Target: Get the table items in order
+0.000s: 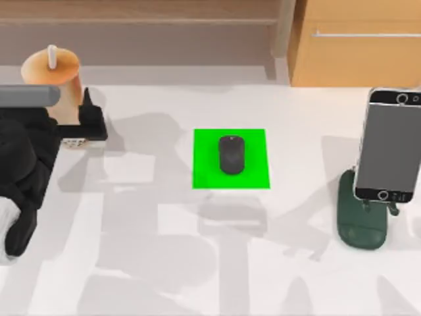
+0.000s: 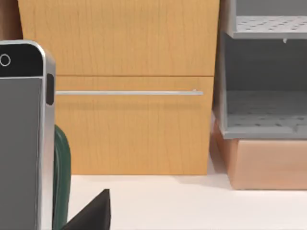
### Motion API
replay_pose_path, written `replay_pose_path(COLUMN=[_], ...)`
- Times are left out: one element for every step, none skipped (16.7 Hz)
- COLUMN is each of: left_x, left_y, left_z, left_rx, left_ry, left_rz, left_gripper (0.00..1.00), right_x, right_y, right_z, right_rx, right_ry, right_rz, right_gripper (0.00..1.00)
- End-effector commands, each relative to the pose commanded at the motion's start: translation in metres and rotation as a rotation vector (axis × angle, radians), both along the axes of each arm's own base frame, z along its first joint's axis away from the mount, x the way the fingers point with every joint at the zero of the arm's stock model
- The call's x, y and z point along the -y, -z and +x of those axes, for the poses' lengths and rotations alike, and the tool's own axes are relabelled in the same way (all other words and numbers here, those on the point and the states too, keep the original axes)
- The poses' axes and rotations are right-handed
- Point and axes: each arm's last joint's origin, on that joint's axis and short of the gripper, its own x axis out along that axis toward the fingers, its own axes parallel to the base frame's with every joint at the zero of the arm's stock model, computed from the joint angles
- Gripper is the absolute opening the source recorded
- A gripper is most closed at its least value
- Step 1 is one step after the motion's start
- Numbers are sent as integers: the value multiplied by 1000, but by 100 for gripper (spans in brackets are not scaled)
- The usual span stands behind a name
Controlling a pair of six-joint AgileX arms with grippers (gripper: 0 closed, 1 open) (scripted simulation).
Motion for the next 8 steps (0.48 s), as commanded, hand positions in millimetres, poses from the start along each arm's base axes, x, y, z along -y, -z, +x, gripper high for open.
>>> replay_pose_path(left_x=[0, 0, 1, 1, 1, 1, 1, 1], left_y=[1, 1, 2, 2, 3, 3, 3, 3], left_z=[5, 11, 16, 20, 22, 22, 22, 22], left_rx=[0, 0, 0, 0, 0, 0, 0, 0], left_ry=[0, 0, 0, 0, 0, 0, 0, 0], left_rz=[0, 0, 0, 0, 0, 0, 0, 0], left_gripper=[100, 100, 100, 100, 100, 100, 100, 100], right_x=[0, 0, 0, 0, 0, 0, 0, 0], right_y=[0, 0, 0, 0, 0, 0, 0, 0], right_z=[0, 0, 0, 0, 0, 0, 0, 0], right_rx=[0, 0, 0, 0, 0, 0, 0, 0], right_ry=[0, 0, 0, 0, 0, 0, 0, 0], right_rz=[0, 0, 0, 0, 0, 0, 0, 0], right_gripper=[100, 100, 100, 100, 100, 100, 100, 100])
